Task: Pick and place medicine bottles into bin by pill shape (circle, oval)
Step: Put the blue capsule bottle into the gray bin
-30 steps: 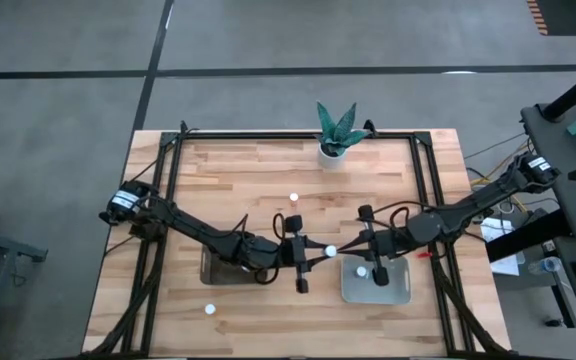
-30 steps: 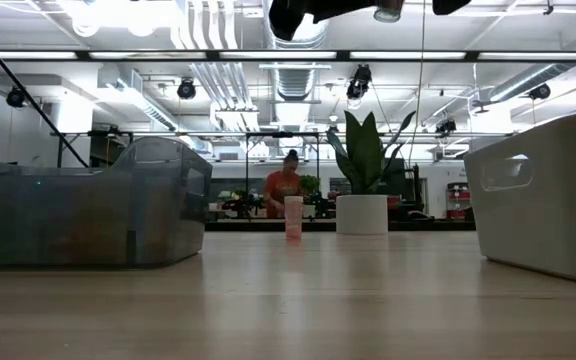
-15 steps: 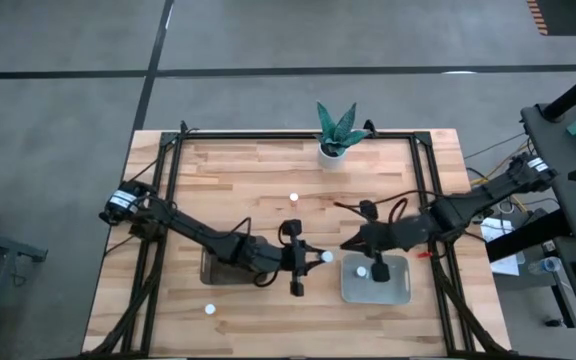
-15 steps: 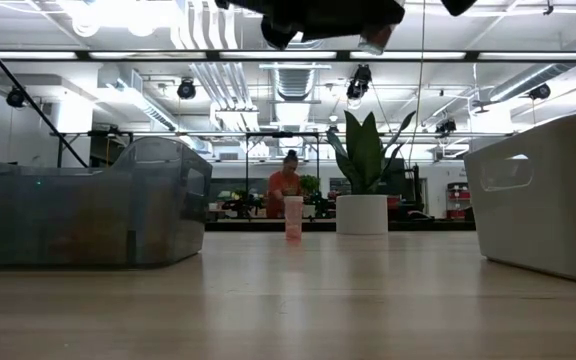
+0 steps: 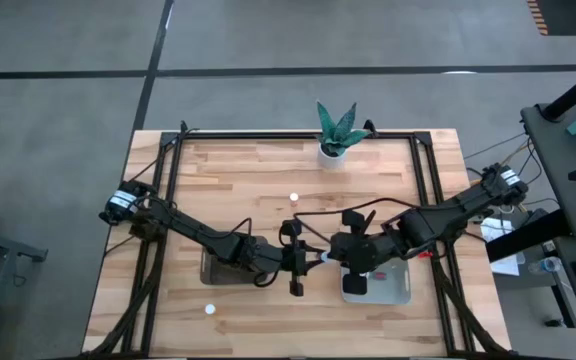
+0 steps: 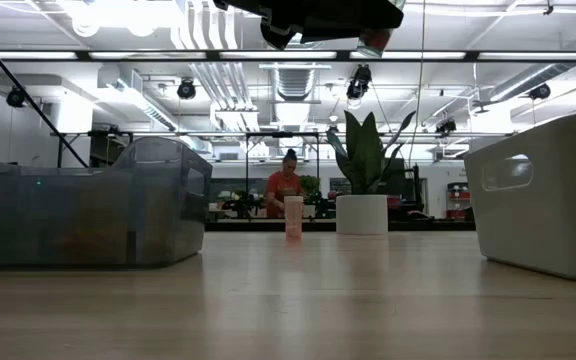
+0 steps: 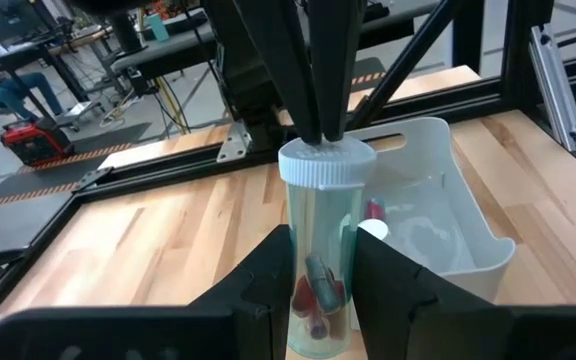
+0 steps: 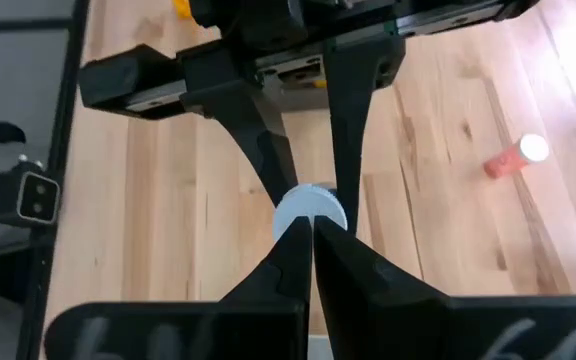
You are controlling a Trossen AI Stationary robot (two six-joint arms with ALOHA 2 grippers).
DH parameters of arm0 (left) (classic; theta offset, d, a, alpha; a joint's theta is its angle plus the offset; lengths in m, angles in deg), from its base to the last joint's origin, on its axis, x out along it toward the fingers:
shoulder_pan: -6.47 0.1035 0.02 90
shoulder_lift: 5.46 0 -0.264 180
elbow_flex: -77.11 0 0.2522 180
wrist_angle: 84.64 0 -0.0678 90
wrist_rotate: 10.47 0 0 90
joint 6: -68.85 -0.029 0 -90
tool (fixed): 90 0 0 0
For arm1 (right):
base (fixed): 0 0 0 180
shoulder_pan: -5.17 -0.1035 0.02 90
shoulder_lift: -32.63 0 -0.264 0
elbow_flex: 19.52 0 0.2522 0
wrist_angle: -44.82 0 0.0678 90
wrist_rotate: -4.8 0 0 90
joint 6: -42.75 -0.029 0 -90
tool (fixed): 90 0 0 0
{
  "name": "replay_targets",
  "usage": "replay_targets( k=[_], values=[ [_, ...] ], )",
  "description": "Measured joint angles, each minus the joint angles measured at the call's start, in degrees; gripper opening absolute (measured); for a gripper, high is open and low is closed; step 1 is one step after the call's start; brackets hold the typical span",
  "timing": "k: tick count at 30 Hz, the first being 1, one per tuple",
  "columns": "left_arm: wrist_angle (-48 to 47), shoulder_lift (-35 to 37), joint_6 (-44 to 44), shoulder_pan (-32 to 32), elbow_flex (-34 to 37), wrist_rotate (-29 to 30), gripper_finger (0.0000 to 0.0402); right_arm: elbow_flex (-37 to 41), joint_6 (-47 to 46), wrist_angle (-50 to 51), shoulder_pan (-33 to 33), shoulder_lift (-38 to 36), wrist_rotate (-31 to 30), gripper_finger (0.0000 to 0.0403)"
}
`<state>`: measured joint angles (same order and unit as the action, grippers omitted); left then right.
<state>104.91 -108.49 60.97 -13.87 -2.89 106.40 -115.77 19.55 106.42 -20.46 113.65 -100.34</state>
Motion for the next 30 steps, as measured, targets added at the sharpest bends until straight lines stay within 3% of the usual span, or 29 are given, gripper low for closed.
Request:
replay_targets(
  k=[10, 30],
  values=[
    [0.28, 0.00, 0.02, 0.00, -0.06, -0.02, 0.0067, -5.74, -2.20, 8.01, -0.96, 2.75, 0.00, 0.0008],
    [1.69, -0.13, 0.07, -0.68, -0.13, -0.89, 0.0067, -5.17, -1.44, 7.38, -2.10, 4.21, -3.45, 0.0009]
  ],
)
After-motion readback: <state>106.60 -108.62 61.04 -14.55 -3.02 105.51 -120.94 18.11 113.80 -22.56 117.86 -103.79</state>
